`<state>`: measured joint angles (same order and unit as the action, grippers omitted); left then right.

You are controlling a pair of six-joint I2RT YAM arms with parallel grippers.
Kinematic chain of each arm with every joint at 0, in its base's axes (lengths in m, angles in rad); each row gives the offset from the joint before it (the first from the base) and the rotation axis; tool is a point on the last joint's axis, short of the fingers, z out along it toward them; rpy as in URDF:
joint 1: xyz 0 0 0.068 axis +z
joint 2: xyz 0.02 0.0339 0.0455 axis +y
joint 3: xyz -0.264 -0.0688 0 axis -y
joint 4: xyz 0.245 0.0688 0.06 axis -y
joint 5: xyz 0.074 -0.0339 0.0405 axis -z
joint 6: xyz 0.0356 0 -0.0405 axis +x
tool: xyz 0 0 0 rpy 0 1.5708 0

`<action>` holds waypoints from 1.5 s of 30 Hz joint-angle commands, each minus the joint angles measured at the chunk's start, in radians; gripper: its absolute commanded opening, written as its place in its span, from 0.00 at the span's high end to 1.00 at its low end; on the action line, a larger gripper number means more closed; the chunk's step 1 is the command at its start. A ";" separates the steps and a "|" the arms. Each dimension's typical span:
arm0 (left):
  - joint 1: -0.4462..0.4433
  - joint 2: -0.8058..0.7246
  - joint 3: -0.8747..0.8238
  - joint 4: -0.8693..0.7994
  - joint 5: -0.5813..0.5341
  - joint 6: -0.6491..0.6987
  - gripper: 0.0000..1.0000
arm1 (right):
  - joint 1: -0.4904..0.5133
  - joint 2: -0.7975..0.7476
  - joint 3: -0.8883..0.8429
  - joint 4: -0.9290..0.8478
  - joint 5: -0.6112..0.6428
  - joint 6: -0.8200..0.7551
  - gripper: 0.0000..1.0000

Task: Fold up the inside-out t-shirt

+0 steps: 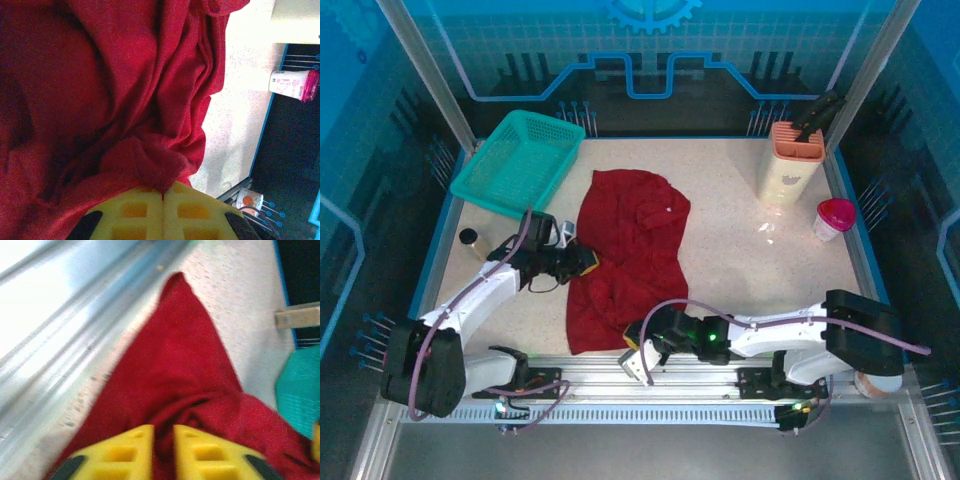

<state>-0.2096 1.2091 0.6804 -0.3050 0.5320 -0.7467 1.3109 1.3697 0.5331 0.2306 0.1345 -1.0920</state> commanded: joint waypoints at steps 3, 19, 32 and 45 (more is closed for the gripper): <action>0.006 -0.057 -0.085 0.007 0.069 0.050 1.00 | -0.087 -0.053 0.105 -0.167 -0.255 0.190 0.67; 0.006 -0.204 -0.188 0.083 0.148 -0.094 1.00 | -0.297 0.206 0.363 -0.126 -0.390 0.562 0.58; 0.007 -0.225 -0.184 0.082 0.109 -0.110 1.00 | -0.301 0.375 0.461 -0.293 -0.246 0.592 0.55; 0.009 -0.188 -0.176 0.129 0.107 -0.139 1.00 | -0.322 0.232 0.438 -0.266 -0.437 0.493 1.00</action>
<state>-0.2085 1.0077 0.5056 -0.1986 0.6285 -0.8547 0.9981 1.6821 0.9634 -0.0525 -0.2283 -0.5426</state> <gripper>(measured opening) 0.052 0.069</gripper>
